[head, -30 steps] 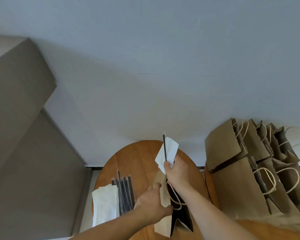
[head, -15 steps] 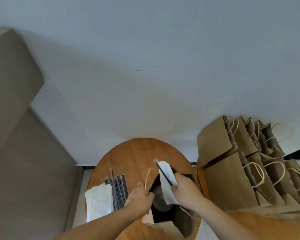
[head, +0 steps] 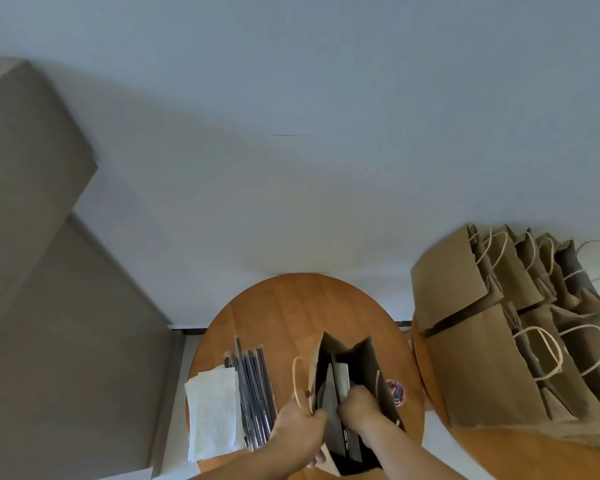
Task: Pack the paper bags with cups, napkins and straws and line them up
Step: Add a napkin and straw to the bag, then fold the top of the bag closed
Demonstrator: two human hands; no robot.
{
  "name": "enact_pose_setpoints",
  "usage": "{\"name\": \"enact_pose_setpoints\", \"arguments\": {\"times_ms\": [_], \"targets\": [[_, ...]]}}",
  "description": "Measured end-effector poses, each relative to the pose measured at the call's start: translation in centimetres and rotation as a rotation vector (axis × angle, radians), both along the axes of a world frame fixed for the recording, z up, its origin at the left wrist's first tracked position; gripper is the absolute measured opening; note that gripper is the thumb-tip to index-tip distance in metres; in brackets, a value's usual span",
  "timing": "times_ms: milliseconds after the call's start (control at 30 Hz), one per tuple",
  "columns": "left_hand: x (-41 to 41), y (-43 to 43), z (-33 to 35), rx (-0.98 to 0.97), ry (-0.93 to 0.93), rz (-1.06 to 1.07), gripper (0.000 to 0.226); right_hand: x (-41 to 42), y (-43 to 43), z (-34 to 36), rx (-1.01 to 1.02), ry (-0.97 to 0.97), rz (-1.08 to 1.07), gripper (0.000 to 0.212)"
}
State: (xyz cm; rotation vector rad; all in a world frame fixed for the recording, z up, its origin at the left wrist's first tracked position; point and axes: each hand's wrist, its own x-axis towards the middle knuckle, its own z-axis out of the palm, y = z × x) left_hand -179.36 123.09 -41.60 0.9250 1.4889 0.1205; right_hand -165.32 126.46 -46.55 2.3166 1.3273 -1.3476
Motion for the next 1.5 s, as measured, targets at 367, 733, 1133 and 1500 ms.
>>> {"name": "enact_pose_setpoints", "arguments": {"times_ms": [367,733,1133,1500], "targets": [[-0.2,-0.5,-0.7,0.016,0.043,-0.021,0.039,0.3,-0.6,-1.6,0.156,-0.198,0.157,0.011],[-0.2,-0.1,0.0,0.204,0.075,-0.169,0.022,-0.7,-1.3,8.5,0.54,-0.319,0.446,0.043],[0.3,-0.9,0.7,0.261,-0.039,-0.171,0.06,6.9,-4.0,10.0,0.266,0.256,-0.351,0.064],[1.8,-4.7,-2.3,0.131,-0.008,0.064,0.086,9.6,-7.5,4.6,0.297,0.498,-0.059,0.101]]}}
